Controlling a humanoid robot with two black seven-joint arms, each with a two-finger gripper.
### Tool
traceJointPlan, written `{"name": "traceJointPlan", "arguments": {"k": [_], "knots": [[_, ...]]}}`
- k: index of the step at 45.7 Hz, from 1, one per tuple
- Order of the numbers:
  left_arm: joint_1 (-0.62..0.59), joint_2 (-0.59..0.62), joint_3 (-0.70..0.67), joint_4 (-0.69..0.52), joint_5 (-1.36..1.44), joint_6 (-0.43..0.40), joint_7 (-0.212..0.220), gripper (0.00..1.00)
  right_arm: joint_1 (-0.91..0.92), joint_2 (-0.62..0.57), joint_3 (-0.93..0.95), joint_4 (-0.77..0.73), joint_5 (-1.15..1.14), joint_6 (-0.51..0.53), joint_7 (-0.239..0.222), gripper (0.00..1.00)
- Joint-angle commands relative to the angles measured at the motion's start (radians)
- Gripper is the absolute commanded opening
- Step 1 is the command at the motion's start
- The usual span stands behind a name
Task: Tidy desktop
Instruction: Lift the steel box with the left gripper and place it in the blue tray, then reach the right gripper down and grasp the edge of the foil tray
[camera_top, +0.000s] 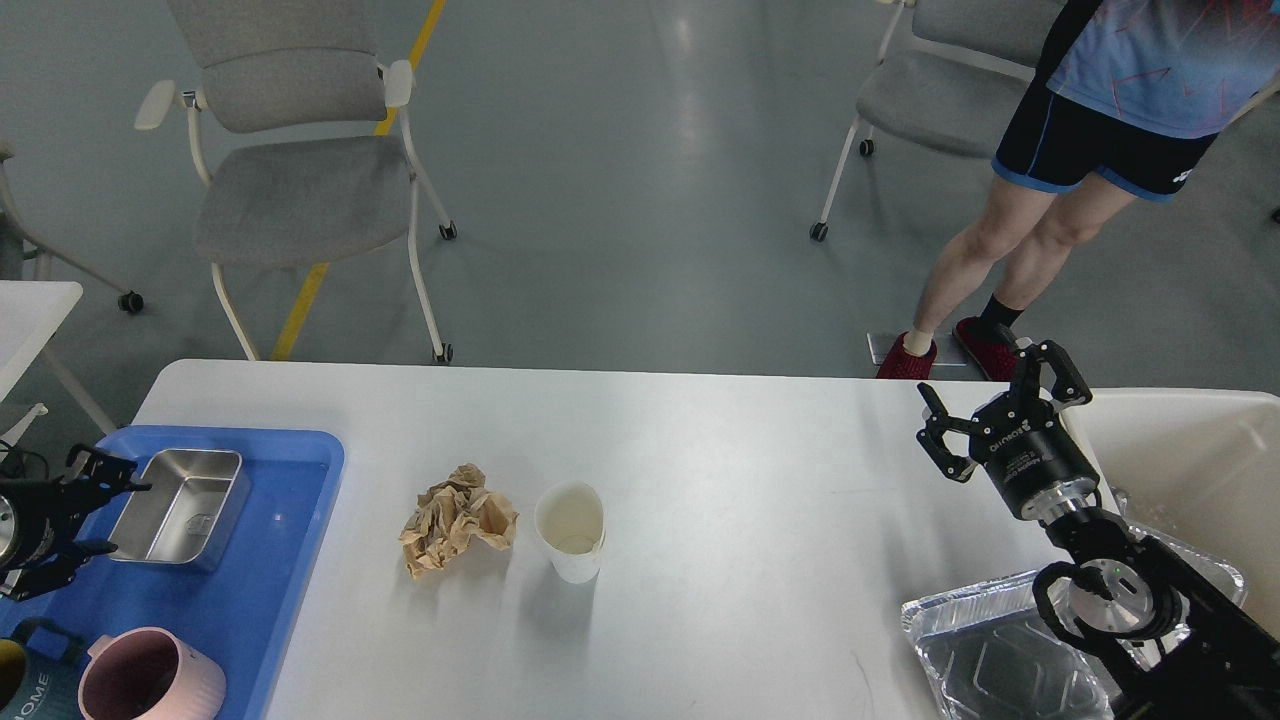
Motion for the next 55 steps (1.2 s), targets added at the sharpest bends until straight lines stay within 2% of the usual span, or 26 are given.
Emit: {"name": "traceJointPlan", "arguments": {"k": [1, 5, 9, 12, 16, 23, 29, 38, 39, 48, 51, 55], "knots": [[-0.073, -0.032, -0.093, -0.001, -0.121, 0.007, -0.004, 0.97, 0.002, 0.002, 0.0, 0.0, 0.0, -0.003, 0.0, 1.0], [-0.136, -0.106, -0.18, 0.0, -0.197, 0.027, -0.007, 0.97, 0.0, 0.002, 0.0, 0.002, 0.0, -0.008, 0.0, 1.0], [-0.157, -0.239, -0.318, 0.0, -0.265, 0.102, -0.014, 0.97, -0.003, 0.002, 0.0, 0.002, 0.0, -0.008, 0.0, 1.0], [-0.157, -0.339, -0.403, -0.001, -0.267, 0.154, -0.047, 0.97, -0.004, 0.002, 0.0, 0.002, 0.0, -0.008, -0.002, 1.0], [-0.157, -0.455, -0.466, -0.001, -0.265, 0.184, -0.12, 0.97, -0.003, -0.002, 0.0, 0.002, 0.0, -0.008, -0.003, 1.0], [-0.144, -0.583, -0.512, -0.001, -0.276, 0.188, -0.237, 0.97, 0.002, -0.011, 0.0, 0.002, 0.0, -0.008, -0.005, 1.0], [-0.118, -0.66, -0.537, -0.001, -0.276, 0.194, -0.266, 0.97, 0.005, -0.037, -0.009, 0.002, -0.003, -0.009, -0.008, 1.0], [-0.039, -0.704, -0.529, -0.013, -0.276, 0.187, -0.312, 0.97, 0.059, -0.147, -0.178, -0.006, -0.058, -0.016, -0.026, 1.0], [0.005, -0.706, -0.521, -0.038, -0.276, 0.182, -0.32, 0.97, 0.088, -0.211, -0.263, -0.004, -0.063, -0.026, -0.058, 1.0], [0.105, -0.71, -0.517, -0.131, -0.271, 0.182, -0.321, 0.97, 0.246, -0.422, -0.543, 0.016, -0.063, -0.025, -0.21, 1.0], [0.129, -0.715, -0.517, -0.142, -0.271, 0.182, -0.321, 0.97, 0.304, -0.506, -0.658, 0.072, -0.065, -0.014, -0.245, 1.0], [0.14, -0.715, -0.517, -0.145, -0.271, 0.182, -0.321, 0.97, 0.375, -0.629, -0.797, 0.181, -0.069, 0.012, -0.265, 1.0]]}}
